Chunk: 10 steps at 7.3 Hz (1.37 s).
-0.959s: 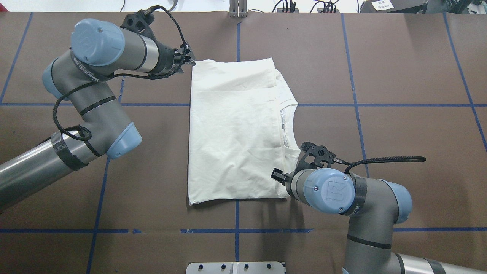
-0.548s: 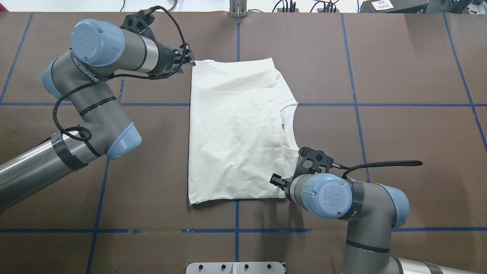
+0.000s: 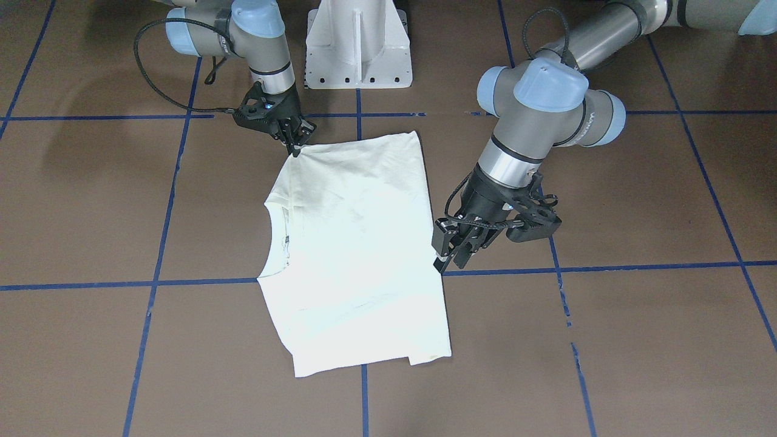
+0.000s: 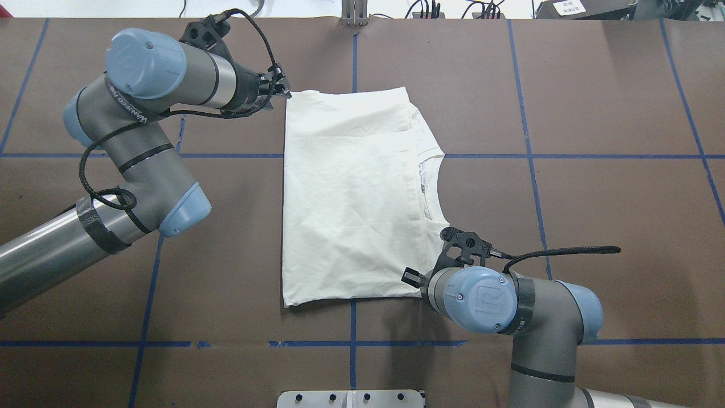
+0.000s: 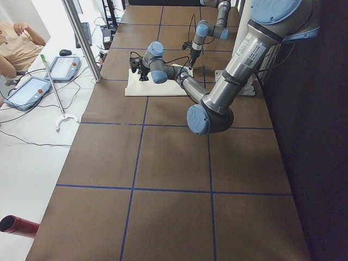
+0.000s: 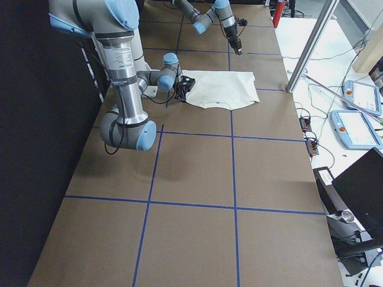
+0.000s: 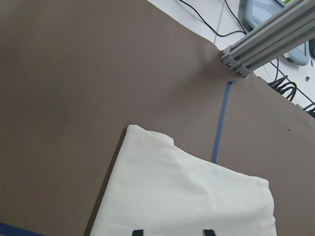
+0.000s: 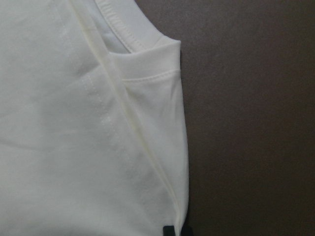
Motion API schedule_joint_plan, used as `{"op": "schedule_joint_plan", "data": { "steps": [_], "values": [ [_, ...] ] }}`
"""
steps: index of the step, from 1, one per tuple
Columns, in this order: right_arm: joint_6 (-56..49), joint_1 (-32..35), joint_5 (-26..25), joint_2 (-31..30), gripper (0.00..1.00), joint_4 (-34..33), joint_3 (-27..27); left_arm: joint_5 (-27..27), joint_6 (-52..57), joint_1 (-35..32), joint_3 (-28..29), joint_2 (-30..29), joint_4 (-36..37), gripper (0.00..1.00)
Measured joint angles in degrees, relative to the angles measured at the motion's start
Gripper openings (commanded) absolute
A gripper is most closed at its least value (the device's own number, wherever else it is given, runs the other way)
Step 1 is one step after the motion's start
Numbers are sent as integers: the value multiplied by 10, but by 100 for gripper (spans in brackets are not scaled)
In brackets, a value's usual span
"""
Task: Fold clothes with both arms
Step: 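Move the right gripper to the shirt's near corner while left gripper lowers to its edge, then bring both grippers to the shirt's near corners and grasp them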
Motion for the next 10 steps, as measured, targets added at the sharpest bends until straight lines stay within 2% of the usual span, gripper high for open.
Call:
{"op": "schedule_joint_plan", "data": {
  "steps": [3, 4, 7, 10],
  "values": [
    [0, 0, 2, 2, 0, 0, 17, 0, -5, 2, -6, 1, 0, 50],
    [0, 0, 2, -2, 0, -1, 32, 1, -28, 13, -27, 14, 0, 50],
    [9, 2, 3, -9, 0, -1, 60, 9, -118, 104, -156, 132, 3, 55],
    [10, 2, 3, -10, 0, 0, 65, 26, -175, 189, -182, 175, 18, 57]
  ]
}}
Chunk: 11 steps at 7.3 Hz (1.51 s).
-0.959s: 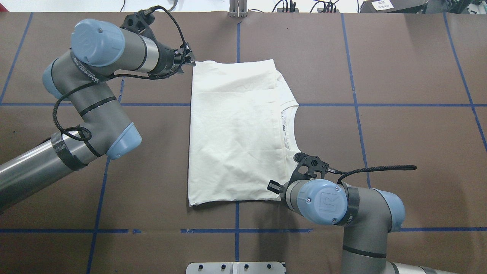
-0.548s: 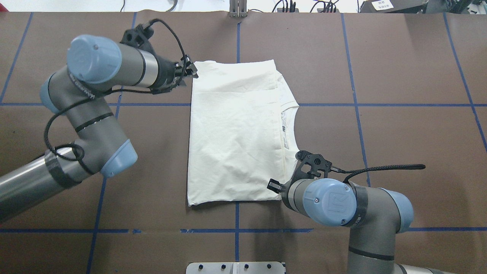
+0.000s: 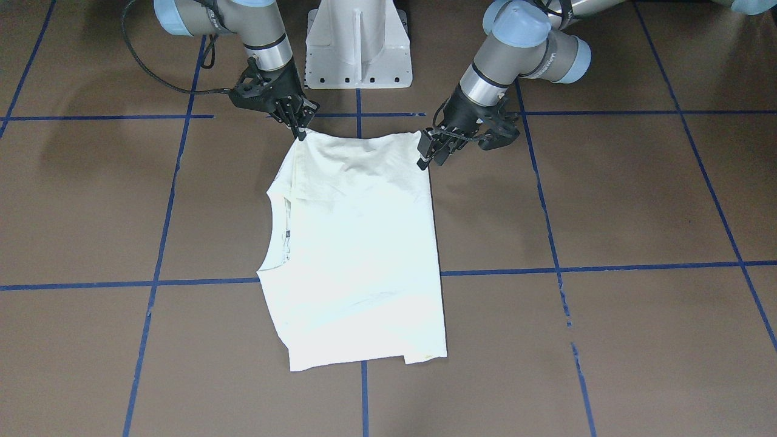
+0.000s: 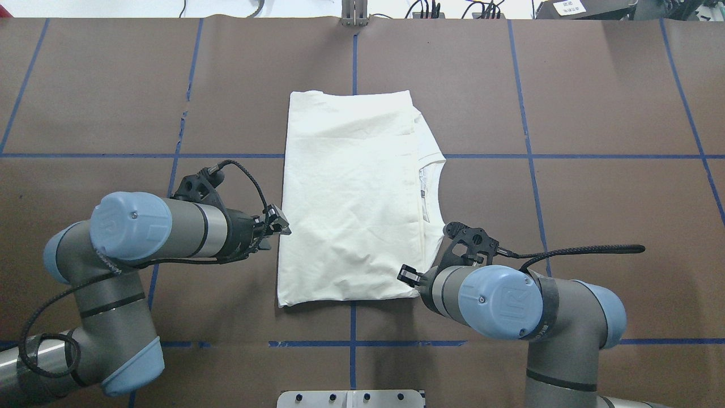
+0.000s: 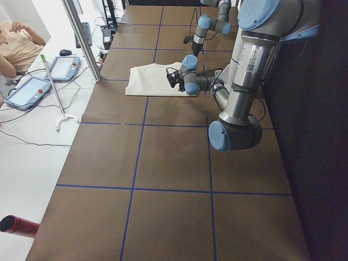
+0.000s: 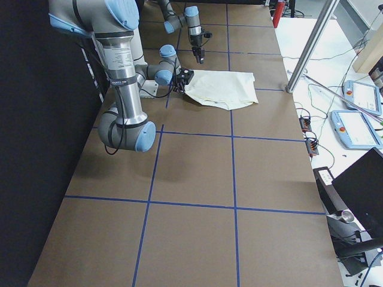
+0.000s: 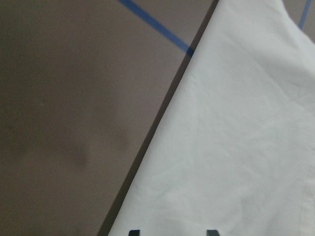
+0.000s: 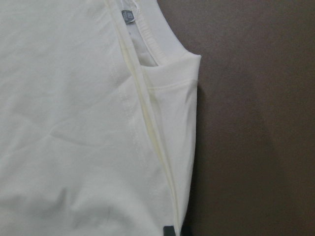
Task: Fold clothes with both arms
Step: 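Bring both grippers to the shirt's near corners and grasp them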
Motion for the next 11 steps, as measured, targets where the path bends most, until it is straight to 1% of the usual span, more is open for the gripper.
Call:
{"op": "schedule_joint_plan", "data": {
  "steps": [2, 4, 8, 9, 10, 11],
  "values": [
    [0, 0, 0, 0, 0, 0, 0, 9, -23, 36, 1, 2, 18, 55],
    [0, -1, 0, 1, 0, 0, 0, 21, -28, 57, 3, 2, 32, 49],
    [5, 0, -1, 1, 0, 0, 2, 25, -29, 65, 4, 6, 37, 49],
    [5, 0, -1, 1, 0, 0, 2, 25, -29, 67, 3, 7, 45, 42],
    [5, 0, -1, 1, 0, 0, 2, 25, -29, 69, 1, 6, 54, 40],
    [5, 0, -1, 1, 0, 0, 2, 25, -30, 73, 1, 5, 59, 33]
  ]
}}
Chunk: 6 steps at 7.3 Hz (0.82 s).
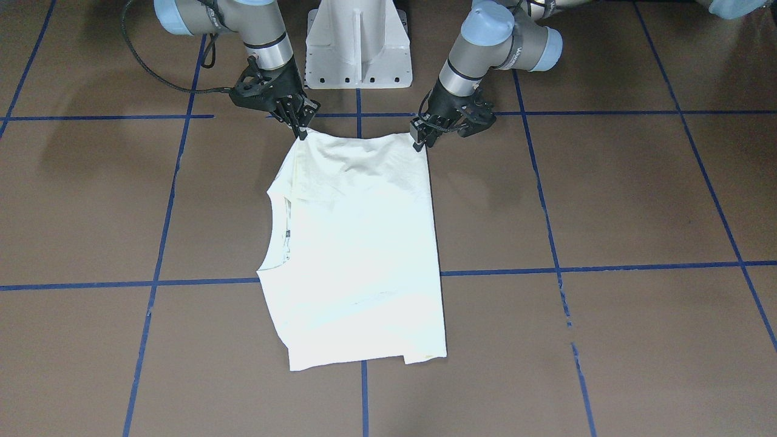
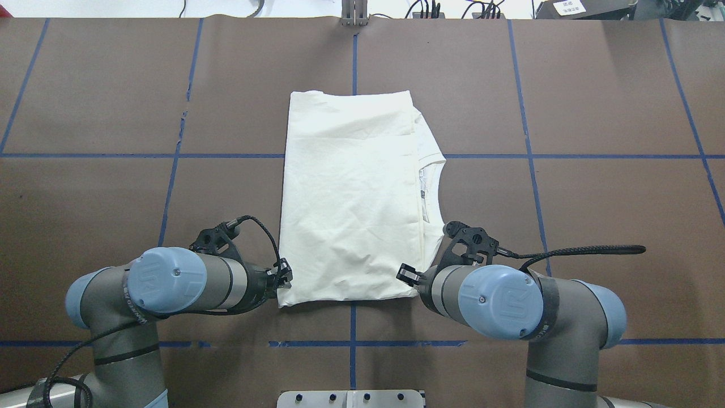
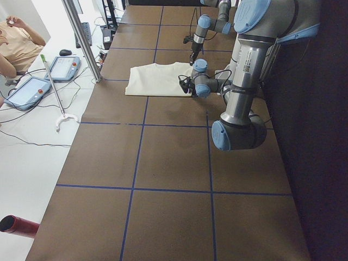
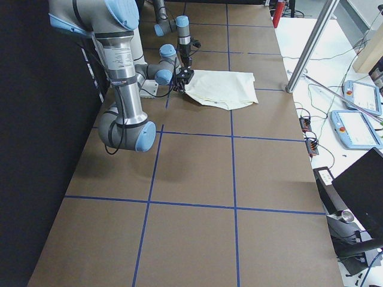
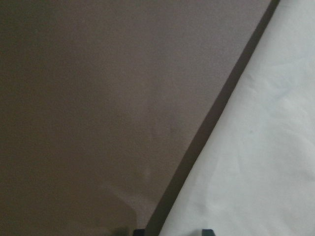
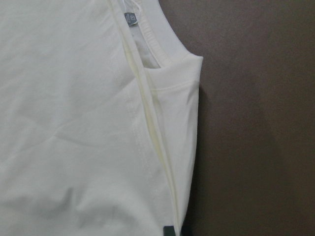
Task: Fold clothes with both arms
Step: 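Bring both grippers to the shirt's near corners and grasp them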
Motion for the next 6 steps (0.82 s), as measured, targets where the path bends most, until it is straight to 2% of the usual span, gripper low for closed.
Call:
{"op": "schedule_joint_plan", "data": {
  "steps": [1, 2, 4, 6],
  "values": [
    [0, 0, 0, 0, 0, 0, 0, 0, -2, 4, 0, 0, 2, 7],
    [0, 0, 0, 0, 0, 0, 0, 0, -5, 7, -1, 0, 3, 0],
    [0, 0, 0, -1, 0, 0, 0, 0, -13, 8, -4, -1, 3, 0],
    [5, 0, 1, -18, 0, 1, 8, -4, -12, 8, -31, 7, 8, 0]
  ]
}}
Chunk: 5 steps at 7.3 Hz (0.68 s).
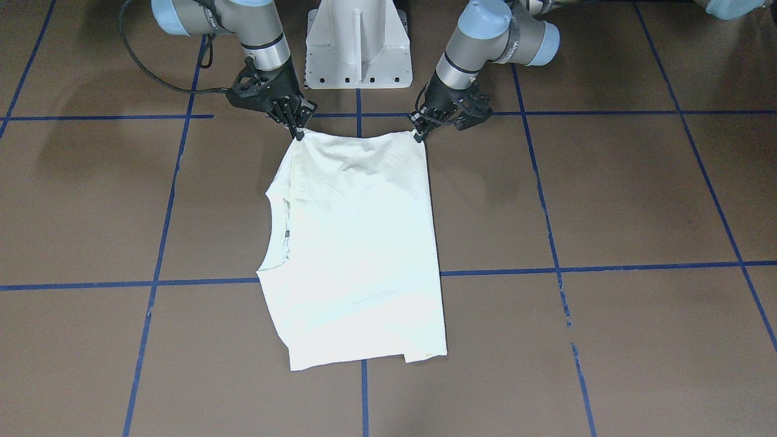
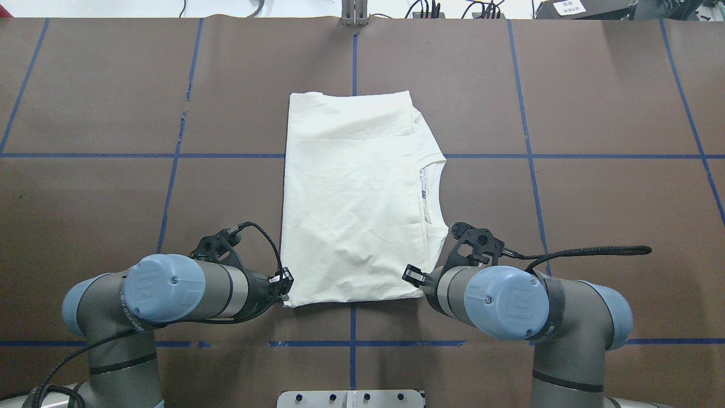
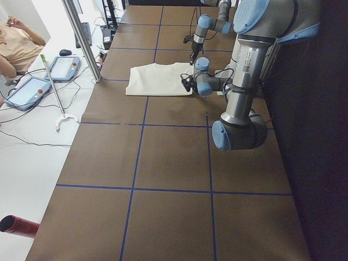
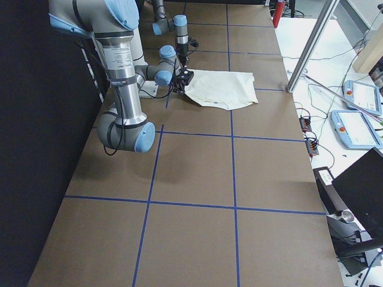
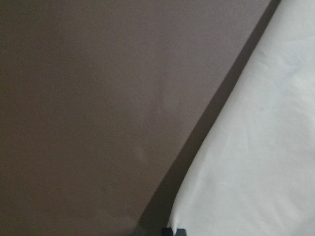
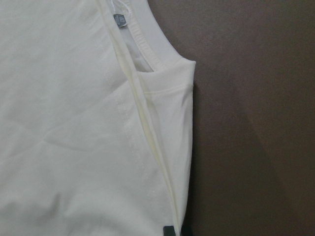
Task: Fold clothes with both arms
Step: 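Bring both grippers to the shirt's near corners and grasp them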
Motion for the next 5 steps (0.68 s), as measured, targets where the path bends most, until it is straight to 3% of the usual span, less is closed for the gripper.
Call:
{"op": "schedule_joint_plan", "data": {
  "steps": [5],
  "values": [
    [39, -4, 47, -21, 0, 3, 54, -11, -7, 4, -70, 13, 17, 0]
  ]
}}
